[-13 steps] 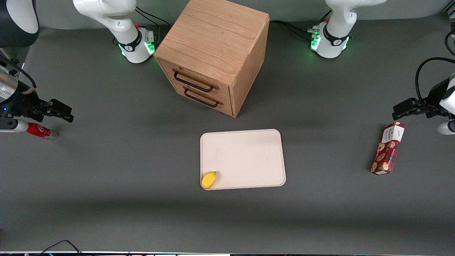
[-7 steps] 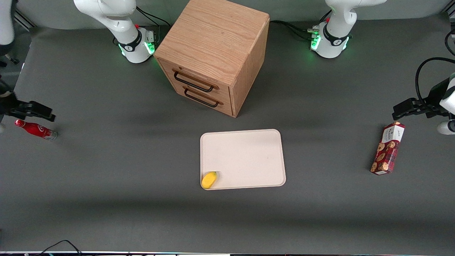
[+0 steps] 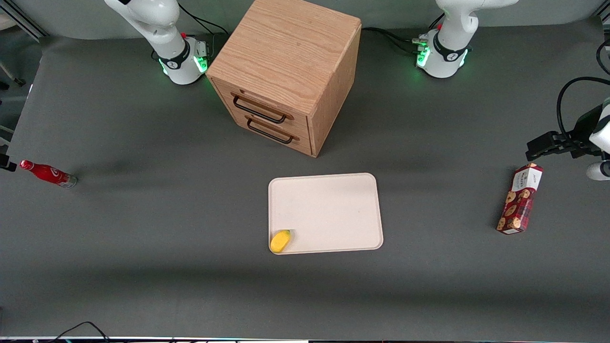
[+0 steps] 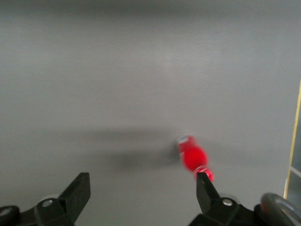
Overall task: Place coke bottle on tray
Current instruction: 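Lower the open right gripper over the red Coca-Cola bottle's cap end, then close the right gripper around the bottle's neck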
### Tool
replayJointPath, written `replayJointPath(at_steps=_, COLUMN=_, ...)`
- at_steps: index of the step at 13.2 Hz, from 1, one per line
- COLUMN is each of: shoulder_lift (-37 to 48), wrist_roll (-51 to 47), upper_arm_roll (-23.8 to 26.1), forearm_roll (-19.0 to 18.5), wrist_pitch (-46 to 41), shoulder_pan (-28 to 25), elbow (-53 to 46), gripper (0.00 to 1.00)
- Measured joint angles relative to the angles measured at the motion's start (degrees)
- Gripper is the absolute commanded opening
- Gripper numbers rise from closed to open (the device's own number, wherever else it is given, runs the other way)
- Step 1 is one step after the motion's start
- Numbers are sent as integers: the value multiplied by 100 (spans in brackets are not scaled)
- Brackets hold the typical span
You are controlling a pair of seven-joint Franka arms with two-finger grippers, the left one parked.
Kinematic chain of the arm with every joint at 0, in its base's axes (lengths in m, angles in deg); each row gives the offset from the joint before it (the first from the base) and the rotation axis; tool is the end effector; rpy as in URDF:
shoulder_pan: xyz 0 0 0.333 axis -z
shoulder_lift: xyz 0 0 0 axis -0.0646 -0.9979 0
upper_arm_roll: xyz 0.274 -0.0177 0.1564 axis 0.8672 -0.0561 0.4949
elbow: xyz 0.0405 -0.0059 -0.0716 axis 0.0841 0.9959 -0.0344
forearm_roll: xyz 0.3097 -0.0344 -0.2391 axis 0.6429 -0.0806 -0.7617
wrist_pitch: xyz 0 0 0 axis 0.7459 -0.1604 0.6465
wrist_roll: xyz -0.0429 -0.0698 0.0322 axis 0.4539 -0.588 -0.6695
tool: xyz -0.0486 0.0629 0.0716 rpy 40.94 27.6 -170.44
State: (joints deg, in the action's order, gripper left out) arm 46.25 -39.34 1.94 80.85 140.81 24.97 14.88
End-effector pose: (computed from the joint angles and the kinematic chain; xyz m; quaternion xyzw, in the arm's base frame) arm 0.5556 -0.3109 0.4712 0.9998 0.0043 -0.0047 0.0199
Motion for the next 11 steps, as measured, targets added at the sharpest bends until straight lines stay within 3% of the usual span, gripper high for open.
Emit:
replayJointPath(at_steps=5, shoulder_lift=-204, wrist_roll=409, upper_arm_roll=-30, forearm_roll=-42, wrist_pitch=1135, shoulder_pan=368, elbow=910, gripper=100)
replayJointPath(at_steps=11, shoulder_lift=-217, wrist_roll=1103, upper_arm_roll=-538, forearm_roll=-57, wrist_pitch=2007, shoulder_pan=399, elbow=1646, gripper=100)
